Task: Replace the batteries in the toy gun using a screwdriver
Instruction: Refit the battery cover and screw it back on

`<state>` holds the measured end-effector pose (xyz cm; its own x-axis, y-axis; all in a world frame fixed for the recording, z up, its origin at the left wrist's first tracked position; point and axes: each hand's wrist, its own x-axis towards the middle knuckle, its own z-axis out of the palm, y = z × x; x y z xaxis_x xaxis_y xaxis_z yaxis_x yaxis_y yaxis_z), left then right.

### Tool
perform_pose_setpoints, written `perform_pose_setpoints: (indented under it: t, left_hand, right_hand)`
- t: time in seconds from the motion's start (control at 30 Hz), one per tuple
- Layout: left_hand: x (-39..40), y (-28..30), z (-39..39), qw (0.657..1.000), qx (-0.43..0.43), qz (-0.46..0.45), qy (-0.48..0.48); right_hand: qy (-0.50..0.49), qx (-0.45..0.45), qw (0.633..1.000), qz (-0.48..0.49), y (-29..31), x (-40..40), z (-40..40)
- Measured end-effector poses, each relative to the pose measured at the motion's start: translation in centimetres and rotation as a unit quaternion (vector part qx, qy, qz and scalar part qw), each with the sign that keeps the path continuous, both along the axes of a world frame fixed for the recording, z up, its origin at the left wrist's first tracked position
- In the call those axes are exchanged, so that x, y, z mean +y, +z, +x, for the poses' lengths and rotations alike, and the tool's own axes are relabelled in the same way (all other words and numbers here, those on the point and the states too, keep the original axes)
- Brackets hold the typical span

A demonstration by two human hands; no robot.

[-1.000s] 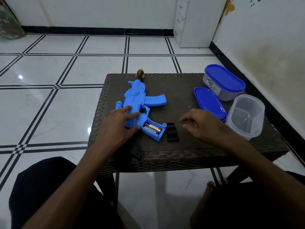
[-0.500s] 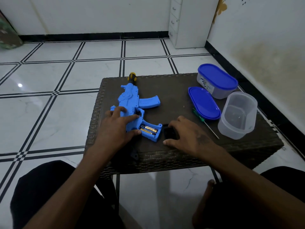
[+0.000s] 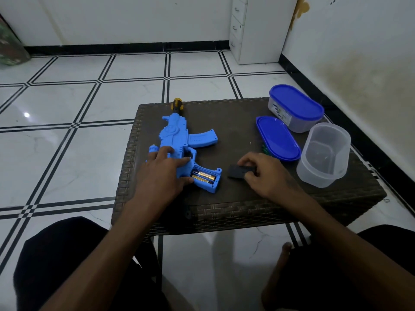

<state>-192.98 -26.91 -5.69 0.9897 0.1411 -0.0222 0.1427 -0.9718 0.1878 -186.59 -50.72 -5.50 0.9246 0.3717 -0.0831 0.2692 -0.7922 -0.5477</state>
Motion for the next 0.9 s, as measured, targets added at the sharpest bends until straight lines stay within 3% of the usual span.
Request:
perform_pose_setpoints:
  t: [0.23, 0.5, 0.9]
  left_hand:
    - [0.1, 0.0, 0.0, 1.0, 0.001, -0.023, -0.001]
    - [-0.3, 0.2, -0.3, 0.999, -0.009, -0.029, 0.014]
    - [-0.5, 0.1, -0.3, 0.999, -0.014, -0.024, 0.027]
  right_hand:
    - [0.032, -0.018, 0.997, -0.069, -0.2, 0.2, 0.0]
    - [-0.002, -0.034, 0.992, 0.125, 0.5, -0.6, -0.6]
    - [0.128, -0.11, 0.977, 0.133, -1.3, 2.4, -2.7]
